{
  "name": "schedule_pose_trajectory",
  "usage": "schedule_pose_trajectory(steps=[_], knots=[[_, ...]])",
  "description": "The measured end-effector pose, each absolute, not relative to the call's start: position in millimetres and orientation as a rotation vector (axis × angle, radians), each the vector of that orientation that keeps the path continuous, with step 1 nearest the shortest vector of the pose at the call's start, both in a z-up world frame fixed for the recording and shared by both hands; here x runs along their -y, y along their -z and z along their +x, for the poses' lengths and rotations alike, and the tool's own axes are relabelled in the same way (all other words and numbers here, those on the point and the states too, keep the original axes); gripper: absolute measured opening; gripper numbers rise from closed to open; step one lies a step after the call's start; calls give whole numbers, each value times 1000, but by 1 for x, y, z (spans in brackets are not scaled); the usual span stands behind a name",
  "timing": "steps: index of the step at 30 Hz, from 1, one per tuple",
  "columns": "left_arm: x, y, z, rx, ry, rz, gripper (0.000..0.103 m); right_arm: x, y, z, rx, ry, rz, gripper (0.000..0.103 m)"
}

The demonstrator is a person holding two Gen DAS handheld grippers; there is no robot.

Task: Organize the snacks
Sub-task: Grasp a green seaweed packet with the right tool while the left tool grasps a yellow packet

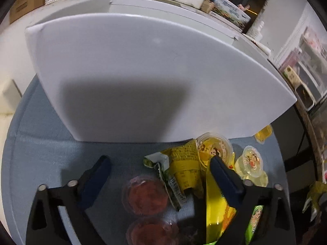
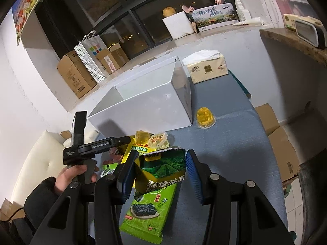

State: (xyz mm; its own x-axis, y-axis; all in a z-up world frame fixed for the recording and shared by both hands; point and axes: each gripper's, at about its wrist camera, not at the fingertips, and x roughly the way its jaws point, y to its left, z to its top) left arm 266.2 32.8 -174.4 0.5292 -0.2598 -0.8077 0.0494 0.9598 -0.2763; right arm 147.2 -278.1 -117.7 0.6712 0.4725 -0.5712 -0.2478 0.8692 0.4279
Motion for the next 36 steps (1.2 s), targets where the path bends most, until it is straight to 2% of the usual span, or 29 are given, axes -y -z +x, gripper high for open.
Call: schedule_pose_trajectory(steps=[2, 9, 12, 14, 16, 19, 21, 23, 24, 26, 27, 36], knots=[[-32, 173, 266, -987, 234, -250, 65, 276, 118, 146, -730, -418, 326, 52], [-35, 169, 252, -935, 286, -265, 49, 268, 115, 144, -735, -444, 314, 52], [-32, 156, 239, -889, 293, -227, 39, 265, 112, 144, -729, -450, 311, 52], [-30, 147, 230, -859, 288, -194, 29, 262, 110, 144, -726, -455, 303, 52], [-31, 144, 228, -863, 299, -184, 28, 257, 110, 144, -726, -464, 296, 52], [-32, 145, 229, -884, 327, -202, 29, 253, 110, 143, -729, -475, 288, 52], [-32, 146, 228, -903, 311, -194, 34, 250, 110, 140, -725, -479, 274, 52], [-27, 149, 225, -908, 303, -158, 43, 250, 110, 141, -729, -480, 273, 52], [-24, 149, 224, -908, 305, -140, 53, 250, 110, 141, -730, -482, 277, 52], [-20, 149, 225, -915, 289, -103, 84, 249, 110, 140, -731, -483, 273, 52], [-22, 149, 226, -911, 265, -90, 87, 248, 109, 139, -730, -486, 271, 52], [-43, 176, 263, -1013, 230, -233, 86, 244, 114, 140, -742, -496, 269, 52]])
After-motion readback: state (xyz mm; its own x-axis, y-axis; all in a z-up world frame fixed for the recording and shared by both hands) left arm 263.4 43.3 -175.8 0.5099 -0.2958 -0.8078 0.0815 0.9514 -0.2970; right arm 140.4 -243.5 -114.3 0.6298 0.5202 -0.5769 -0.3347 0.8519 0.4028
